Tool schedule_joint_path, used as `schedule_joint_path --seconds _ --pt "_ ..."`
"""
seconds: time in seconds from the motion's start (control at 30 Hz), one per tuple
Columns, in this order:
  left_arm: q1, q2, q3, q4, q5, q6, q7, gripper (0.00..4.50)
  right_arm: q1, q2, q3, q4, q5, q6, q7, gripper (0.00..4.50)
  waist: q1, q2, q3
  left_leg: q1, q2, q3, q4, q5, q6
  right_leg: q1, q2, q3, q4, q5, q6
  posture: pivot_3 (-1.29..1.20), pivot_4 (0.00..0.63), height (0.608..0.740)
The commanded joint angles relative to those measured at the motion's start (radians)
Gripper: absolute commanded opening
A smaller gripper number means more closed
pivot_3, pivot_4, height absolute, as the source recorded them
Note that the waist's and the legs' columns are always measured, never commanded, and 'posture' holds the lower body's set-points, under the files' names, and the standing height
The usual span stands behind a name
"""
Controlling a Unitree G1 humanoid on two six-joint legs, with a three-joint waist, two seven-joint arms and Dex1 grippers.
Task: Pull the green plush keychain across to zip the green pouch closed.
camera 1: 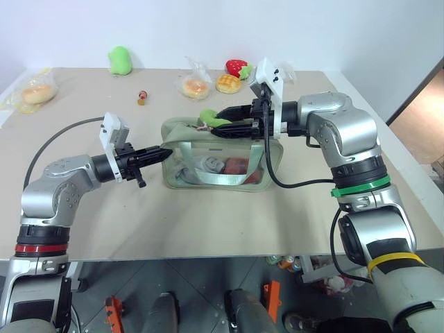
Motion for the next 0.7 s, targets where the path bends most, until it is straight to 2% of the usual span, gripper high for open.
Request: schedule_joint_path --seconds 0.03,0.1,0.2,0.33,0.37,0.7 --pt "-0.009 0.001 0.010 -0.006 -0.001 -0.011 0.000 0.00 -0.033 -0.007 -0.023 0.007 -0.004 -0.013 -0.004 2.36 0.000 0.000 0.000 0.000 0.000 0.000 0.000 0.000 0.000 0.000 0.000 0.000 0.000 0.000 0.000 0.00 0.150 0.740" --pt "-0.008 0.002 0.011 -0.008 -0.002 -0.010 0.002 0.00 -0.034 -0.006 -0.023 0.012 -0.006 -0.019 -0.001 2.36 0.000 0.000 0.000 0.000 0.000 0.000 0.000 0.000 0.000 0.000 0.000 0.000 0.000 0.000 0.000 0.00 0.150 0.740" --pt "-0.006 0.003 0.012 -0.012 -0.004 -0.007 0.002 0.00 -0.039 0.001 -0.031 0.027 -0.007 -0.024 -0.016 1.56 0.000 0.000 0.000 0.000 0.000 0.000 0.000 0.000 0.000 0.000 0.000 0.000 0.000 0.000 0.000 0.00 0.150 0.740" --pt "-0.006 0.004 0.011 -0.012 -0.004 -0.007 0.003 0.00 -0.035 -0.004 -0.031 0.021 -0.002 -0.038 -0.006 0.19 0.000 0.000 0.000 0.000 0.000 0.000 0.000 0.000 0.000 0.000 0.000 0.000 0.000 0.000 0.000 0.00 0.150 0.740" --pt "-0.006 0.004 0.011 -0.012 -0.004 -0.007 0.004 0.00 -0.034 -0.004 -0.032 0.020 -0.001 -0.040 -0.006 0.07 0.000 0.000 0.000 0.000 0.000 0.000 0.000 0.000 0.000 0.000 0.000 0.000 0.000 0.000 0.000 0.00 0.150 0.740" --pt "-0.008 0.002 0.010 -0.007 -0.002 -0.010 0.002 0.00 -0.046 -0.031 -0.034 0.031 -0.019 -0.075 -0.005 0.07 0.000 0.000 0.000 0.000 0.000 0.000 0.000 0.000 0.000 0.000 0.000 0.000 0.000 0.000 0.000 0.00 0.150 0.740"
